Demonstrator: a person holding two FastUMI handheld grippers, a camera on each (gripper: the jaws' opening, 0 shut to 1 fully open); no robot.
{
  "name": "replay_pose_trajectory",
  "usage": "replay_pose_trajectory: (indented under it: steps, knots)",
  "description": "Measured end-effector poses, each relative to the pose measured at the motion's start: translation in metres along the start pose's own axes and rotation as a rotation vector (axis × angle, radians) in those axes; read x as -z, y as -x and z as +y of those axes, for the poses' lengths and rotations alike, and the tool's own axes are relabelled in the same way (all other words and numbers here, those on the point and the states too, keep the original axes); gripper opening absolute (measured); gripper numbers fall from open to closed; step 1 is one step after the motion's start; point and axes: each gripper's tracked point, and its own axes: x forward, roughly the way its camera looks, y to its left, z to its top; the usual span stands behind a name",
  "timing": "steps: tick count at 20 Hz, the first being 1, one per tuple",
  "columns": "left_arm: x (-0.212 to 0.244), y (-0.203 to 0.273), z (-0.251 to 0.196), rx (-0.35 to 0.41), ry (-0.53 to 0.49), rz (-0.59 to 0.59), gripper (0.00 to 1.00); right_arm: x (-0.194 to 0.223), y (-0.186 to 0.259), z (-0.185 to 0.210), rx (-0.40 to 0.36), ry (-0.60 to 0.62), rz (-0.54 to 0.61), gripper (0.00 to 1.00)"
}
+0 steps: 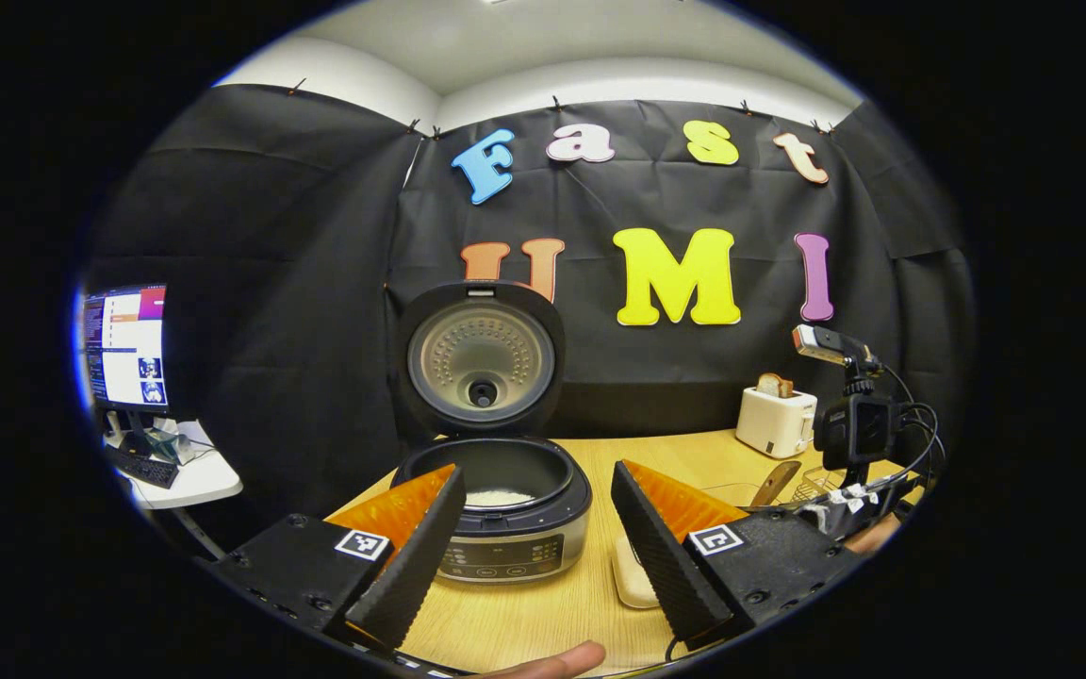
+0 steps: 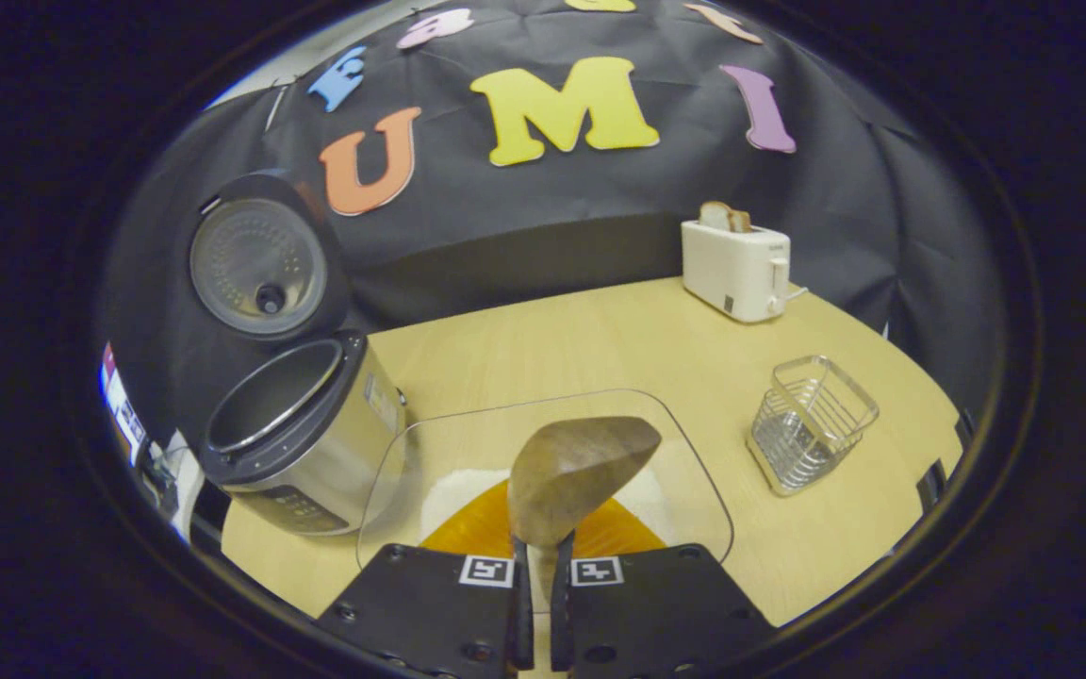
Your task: Close the left gripper, press the button to open the rice cooker; take a wooden spoon from the chopstick holder with the right hand, scoop a spoonful of rice and pour it into the rice cooker, then put the wooden spoon back into the chopstick holder.
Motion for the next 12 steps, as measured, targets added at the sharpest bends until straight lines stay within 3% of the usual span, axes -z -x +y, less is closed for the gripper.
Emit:
replay_pose_trajectory:
  steps: [6,9,12]
  knots:
    - [0.003,-0.002,-0.003,0.011,-0.006,0.008,0.99,-0.002,-0.004,0.012,0.014,-0.127,-0.023,0.09]
    - [0.002,-0.002,-0.003,0.015,-0.005,0.003,0.99,-0.003,-0.008,0.034,-0.046,-0.125,-0.012,0.11]
    - [0.004,-0.002,0.000,0.015,0.012,0.008,0.99,0.000,-0.009,0.037,-0.103,-0.201,0.012,0.11]
